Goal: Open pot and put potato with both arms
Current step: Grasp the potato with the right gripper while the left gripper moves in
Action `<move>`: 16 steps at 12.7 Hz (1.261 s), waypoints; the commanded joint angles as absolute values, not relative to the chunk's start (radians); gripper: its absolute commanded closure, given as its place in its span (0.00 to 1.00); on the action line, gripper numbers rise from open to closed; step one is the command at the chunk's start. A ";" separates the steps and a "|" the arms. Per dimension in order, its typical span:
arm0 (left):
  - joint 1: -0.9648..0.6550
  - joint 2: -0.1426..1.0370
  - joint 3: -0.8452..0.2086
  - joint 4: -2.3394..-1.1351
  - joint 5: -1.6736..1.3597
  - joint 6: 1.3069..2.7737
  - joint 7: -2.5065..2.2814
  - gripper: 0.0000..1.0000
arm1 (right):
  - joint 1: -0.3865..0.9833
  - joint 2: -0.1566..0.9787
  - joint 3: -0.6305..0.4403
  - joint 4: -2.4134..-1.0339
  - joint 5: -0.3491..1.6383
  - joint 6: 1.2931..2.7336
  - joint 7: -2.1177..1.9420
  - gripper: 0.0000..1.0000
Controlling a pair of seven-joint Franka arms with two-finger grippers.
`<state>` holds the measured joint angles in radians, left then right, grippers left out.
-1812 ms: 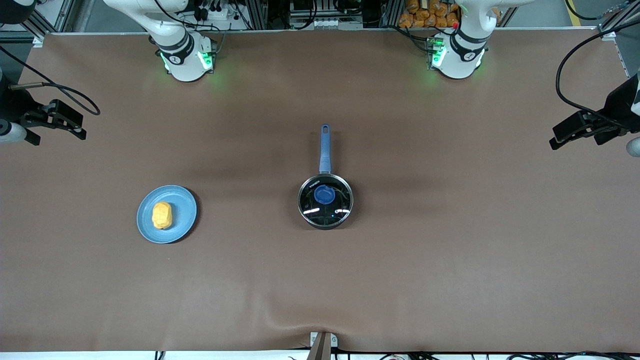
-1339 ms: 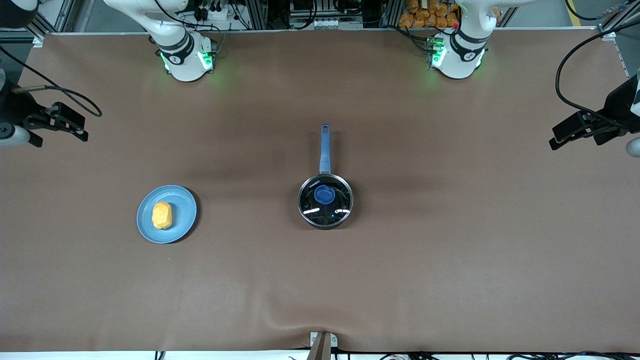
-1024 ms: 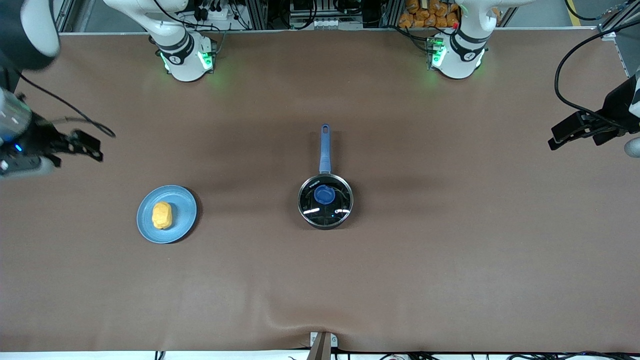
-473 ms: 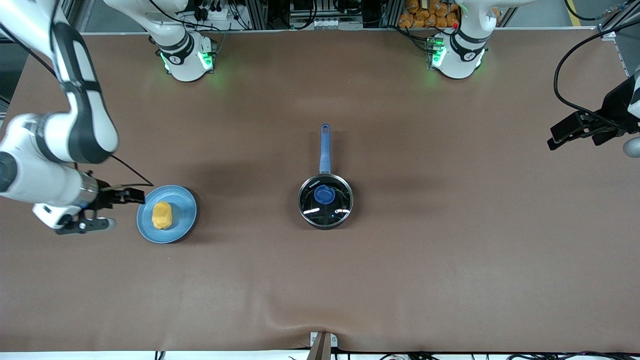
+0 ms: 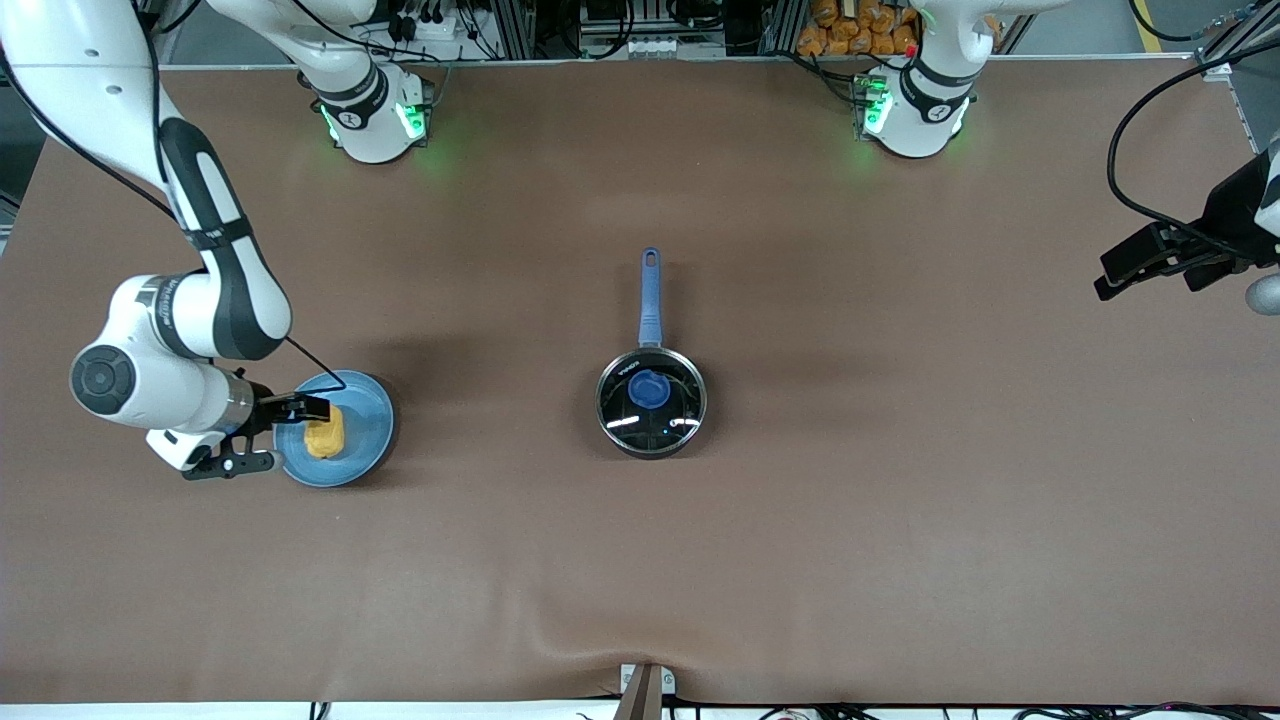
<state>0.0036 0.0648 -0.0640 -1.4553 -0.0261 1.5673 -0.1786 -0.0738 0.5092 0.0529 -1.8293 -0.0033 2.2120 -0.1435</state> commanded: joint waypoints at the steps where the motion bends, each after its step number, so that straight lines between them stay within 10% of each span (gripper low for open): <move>1: -0.002 0.058 -0.063 -1.460 -0.041 1.566 -0.195 0.00 | -0.089 0.551 0.067 -1.830 0.014 2.269 -0.146 0.00; 10: -0.006 0.060 -0.080 -1.460 -0.051 1.565 -0.209 0.00 | -0.084 0.598 0.071 -1.830 0.018 2.315 -0.137 0.05; 13: -0.066 0.095 -0.126 -1.456 -0.075 1.594 -0.355 0.00 | -0.083 0.598 0.071 -1.830 0.018 2.313 -0.135 0.64; 16: -0.211 0.161 -0.141 -1.453 -0.068 1.658 -0.575 0.00 | -0.083 0.597 0.072 -1.830 0.018 2.312 -0.135 0.85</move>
